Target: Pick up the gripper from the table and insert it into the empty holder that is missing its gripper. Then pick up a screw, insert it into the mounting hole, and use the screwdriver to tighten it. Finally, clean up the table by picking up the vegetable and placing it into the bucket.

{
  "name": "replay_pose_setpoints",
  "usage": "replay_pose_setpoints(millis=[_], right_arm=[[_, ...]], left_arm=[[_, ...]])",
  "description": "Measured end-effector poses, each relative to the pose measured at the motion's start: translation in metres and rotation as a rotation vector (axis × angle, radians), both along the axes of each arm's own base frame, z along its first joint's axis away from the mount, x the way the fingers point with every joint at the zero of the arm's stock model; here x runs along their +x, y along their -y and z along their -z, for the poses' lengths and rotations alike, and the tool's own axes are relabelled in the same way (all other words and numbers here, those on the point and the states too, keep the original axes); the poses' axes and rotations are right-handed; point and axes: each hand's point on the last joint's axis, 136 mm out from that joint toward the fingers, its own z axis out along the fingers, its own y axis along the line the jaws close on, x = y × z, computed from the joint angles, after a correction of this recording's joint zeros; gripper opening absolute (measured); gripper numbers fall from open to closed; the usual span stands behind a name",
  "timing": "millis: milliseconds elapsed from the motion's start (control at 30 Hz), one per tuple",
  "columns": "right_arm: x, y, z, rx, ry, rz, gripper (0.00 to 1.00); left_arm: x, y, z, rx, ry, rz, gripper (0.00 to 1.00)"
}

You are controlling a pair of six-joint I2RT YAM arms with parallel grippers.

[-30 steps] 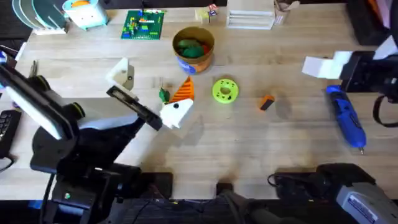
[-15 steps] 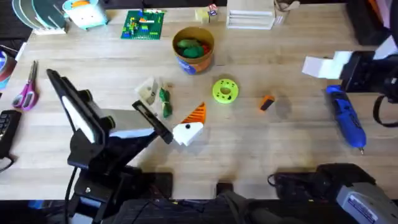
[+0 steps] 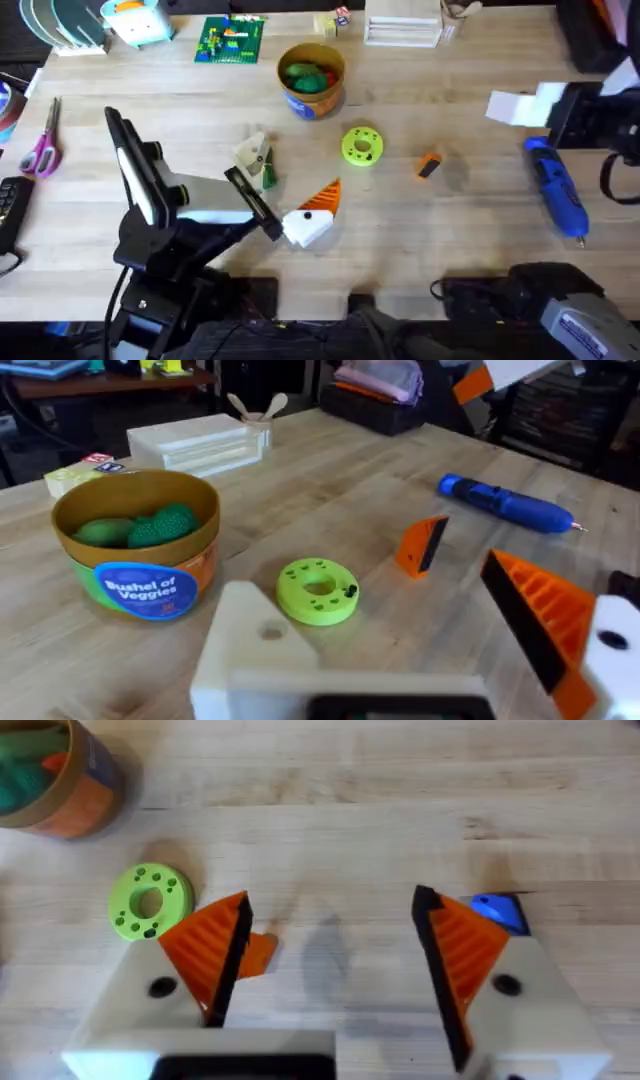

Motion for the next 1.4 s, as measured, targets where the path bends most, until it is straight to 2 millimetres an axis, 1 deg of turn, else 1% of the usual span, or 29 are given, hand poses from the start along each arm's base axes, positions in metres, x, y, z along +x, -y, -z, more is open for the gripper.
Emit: replay_pose_setpoints(millis=[800,933,1000,1067,1133,1200,1333,1400], right_arm=[[0.0,0.0,0.0,0.009,-0.001,0.007,0.962],[0.004,-0.001,-0.002,0.024,0.011,0.016,0.961],[0.003,-0.008,0.002,0.034,-0.008,0.0,0.961],[0.002,-0.022,0.005,0.043,-0.027,-0.035,0.962],[-0.001,-0.038,0.006,0.047,-0.031,-0.069,0.962],[-0.004,-0.051,0.006,0.042,-0.03,-0.076,0.962],[-0.016,-0.077,0.009,0.044,-0.036,-0.077,0.962],[-0.024,-0.088,0.016,0.046,-0.066,-0.071,0.962]], left_arm=[[0.0,0.0,0.0,0.0,0.0,0.0,0.993],[0.0,0.0,0.0,0.0,-0.001,0.0,0.993],[0.0,0.0,0.0,0.0,-0.001,0.0,0.992],[0.0,0.0,0.0,0.0,0.0,0.0,0.993],[0.0,0.0,0.0,0.0,0.0,0.0,0.993],[0.0,0.0,0.0,-0.001,0.0,0.0,0.993],[0.0,0.0,0.0,0.0,-0.001,0.0,0.993],[0.0,0.0,0.0,0.0,-0.001,0.0,0.993]])
